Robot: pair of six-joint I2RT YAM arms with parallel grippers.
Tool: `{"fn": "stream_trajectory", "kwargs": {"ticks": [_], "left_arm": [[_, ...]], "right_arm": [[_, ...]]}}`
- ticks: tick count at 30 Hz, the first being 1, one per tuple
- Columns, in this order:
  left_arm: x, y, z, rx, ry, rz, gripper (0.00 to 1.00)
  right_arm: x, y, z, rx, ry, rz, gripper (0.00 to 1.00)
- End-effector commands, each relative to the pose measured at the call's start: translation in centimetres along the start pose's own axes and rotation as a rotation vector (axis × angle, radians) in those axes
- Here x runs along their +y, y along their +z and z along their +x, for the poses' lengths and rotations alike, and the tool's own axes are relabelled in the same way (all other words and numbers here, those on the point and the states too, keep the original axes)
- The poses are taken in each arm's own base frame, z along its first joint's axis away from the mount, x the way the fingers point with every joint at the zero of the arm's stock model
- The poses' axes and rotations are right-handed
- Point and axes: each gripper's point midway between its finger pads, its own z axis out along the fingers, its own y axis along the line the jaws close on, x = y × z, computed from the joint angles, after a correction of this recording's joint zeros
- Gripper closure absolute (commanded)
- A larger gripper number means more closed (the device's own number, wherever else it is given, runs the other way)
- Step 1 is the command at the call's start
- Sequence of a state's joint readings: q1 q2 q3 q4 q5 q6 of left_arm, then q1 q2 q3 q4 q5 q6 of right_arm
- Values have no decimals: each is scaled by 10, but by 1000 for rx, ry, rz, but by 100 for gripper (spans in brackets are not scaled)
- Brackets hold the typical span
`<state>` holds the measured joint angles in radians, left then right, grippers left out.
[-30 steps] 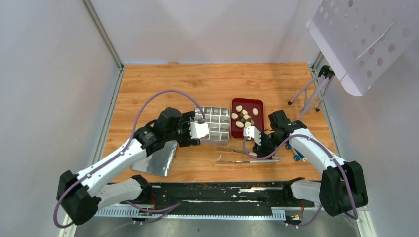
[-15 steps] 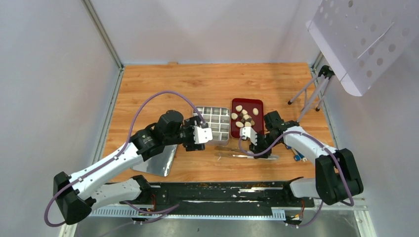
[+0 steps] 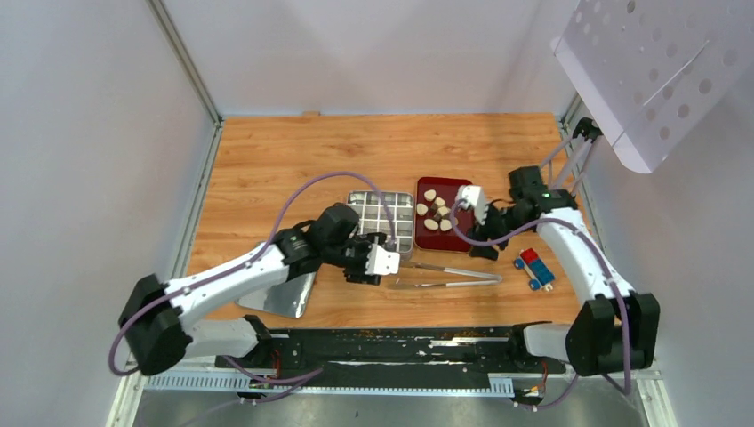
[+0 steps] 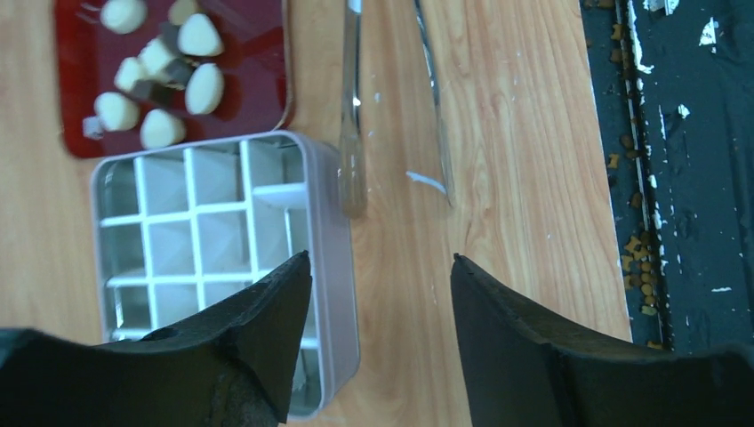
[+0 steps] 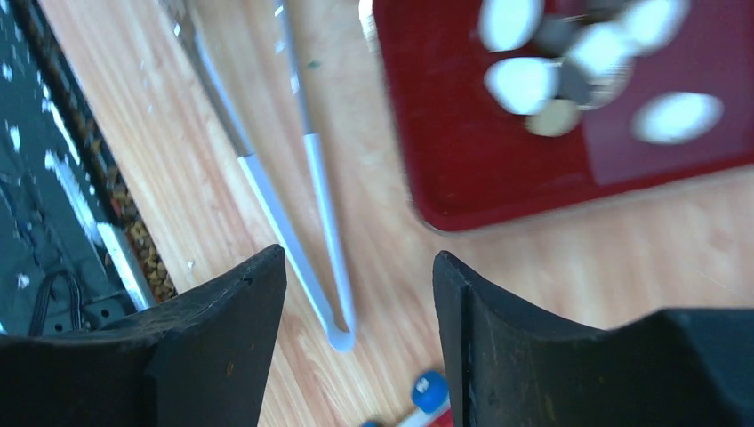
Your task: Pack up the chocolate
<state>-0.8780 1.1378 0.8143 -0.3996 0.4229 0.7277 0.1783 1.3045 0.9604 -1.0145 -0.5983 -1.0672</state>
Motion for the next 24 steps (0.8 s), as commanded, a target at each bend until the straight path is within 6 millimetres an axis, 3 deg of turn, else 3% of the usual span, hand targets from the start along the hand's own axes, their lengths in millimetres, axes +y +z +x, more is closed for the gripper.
{"fn": "stream_trajectory", "kwargs": {"ticks": [1,6,9,16,19,24], "left_arm": [[11,31,-32,-78,27,80,36],[-9,73,-56,-57,-78,166,37],[-19,100,-58,25,-175,153,39],[-29,145,-28,162,-198,86,44],[-28,160,-14,205,-181,59,45],[-20,175,-8,226,-146,31,50]], "right_arm": [[5,-58,-38,-192,120,74,38],[-14,-94,-34,-326,300,241,37],[-16,-112,-38,-413,387,277,38],[-9,-148,-45,-534,459,398,38],[2,-148,-43,-526,458,411,38],[16,-147,-40,-509,452,431,38]]}}
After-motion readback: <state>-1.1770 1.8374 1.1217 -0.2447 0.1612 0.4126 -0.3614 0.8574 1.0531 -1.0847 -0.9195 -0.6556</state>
